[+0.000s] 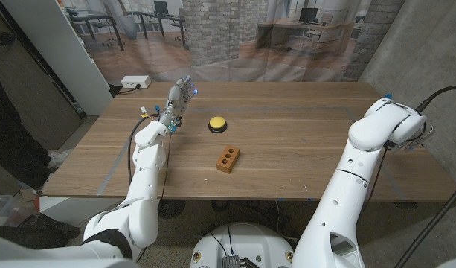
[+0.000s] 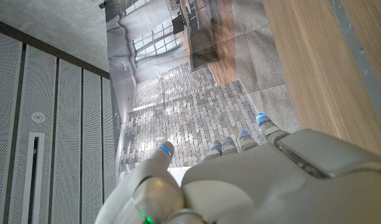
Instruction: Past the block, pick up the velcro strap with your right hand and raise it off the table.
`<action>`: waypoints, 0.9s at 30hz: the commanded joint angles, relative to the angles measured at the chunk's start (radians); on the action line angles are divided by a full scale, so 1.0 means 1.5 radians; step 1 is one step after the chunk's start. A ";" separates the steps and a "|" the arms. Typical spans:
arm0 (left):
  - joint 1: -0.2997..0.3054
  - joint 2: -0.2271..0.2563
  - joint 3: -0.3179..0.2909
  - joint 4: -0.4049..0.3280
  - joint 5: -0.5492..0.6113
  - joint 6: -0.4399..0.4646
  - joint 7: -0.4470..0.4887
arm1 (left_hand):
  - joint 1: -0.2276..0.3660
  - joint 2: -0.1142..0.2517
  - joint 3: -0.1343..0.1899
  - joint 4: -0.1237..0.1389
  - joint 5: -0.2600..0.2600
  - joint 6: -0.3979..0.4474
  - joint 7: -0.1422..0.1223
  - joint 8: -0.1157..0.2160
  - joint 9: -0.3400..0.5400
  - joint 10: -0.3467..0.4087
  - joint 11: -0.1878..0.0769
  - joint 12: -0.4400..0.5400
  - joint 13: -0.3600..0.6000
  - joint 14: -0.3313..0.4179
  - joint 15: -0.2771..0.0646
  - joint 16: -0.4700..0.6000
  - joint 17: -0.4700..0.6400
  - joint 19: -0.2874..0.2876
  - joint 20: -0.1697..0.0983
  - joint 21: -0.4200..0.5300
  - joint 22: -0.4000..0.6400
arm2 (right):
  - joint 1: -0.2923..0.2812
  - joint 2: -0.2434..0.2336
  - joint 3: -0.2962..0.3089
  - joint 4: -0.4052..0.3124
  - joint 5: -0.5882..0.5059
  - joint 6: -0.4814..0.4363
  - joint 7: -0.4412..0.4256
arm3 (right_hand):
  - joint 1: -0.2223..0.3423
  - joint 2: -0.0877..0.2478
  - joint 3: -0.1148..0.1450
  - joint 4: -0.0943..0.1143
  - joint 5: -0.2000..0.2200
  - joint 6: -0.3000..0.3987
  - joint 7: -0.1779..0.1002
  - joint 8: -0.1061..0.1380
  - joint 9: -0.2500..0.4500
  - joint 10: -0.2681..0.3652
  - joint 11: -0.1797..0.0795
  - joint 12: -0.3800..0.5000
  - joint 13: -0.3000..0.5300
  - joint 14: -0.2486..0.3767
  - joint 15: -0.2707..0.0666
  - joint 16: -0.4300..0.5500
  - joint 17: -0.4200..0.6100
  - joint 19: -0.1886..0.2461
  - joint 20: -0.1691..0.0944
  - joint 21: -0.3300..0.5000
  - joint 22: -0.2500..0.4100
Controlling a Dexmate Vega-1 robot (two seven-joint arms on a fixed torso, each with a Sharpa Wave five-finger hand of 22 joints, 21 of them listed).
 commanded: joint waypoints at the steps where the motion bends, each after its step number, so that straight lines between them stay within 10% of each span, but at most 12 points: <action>1: 0.009 0.003 0.001 -0.016 -0.008 0.005 -0.006 | -0.007 0.029 -0.001 -0.001 0.003 -0.044 0.000 0.002 0.001 -0.045 0.006 0.001 0.001 -0.070 0.005 0.003 0.001 0.001 0.002 -0.001 0.004 | -0.021 0.002 -0.022 -0.027 0.012 0.002 -0.027 | 0.005 -0.002 0.007 -0.001 0.003 0.024 -0.015 0.022 0.003 0.006 0.001 0.006 0.002 0.013 -0.032 -0.004 0.004 -0.005 -0.025 0.004 0.002; 27: 0.022 0.026 -0.002 -0.038 -0.022 0.026 -0.043 | -0.006 0.029 -0.004 -0.002 0.003 -0.043 -0.001 0.002 0.001 -0.044 0.005 0.002 0.001 -0.069 0.004 0.003 0.001 0.003 0.003 -0.004 0.004 | -0.066 0.002 -0.089 -0.059 0.014 -0.029 -0.103 | 0.002 -0.004 0.010 -0.002 0.003 0.025 -0.016 0.026 0.001 0.008 0.001 0.009 0.000 0.017 -0.034 -0.013 0.010 -0.007 -0.026 0.012 0.001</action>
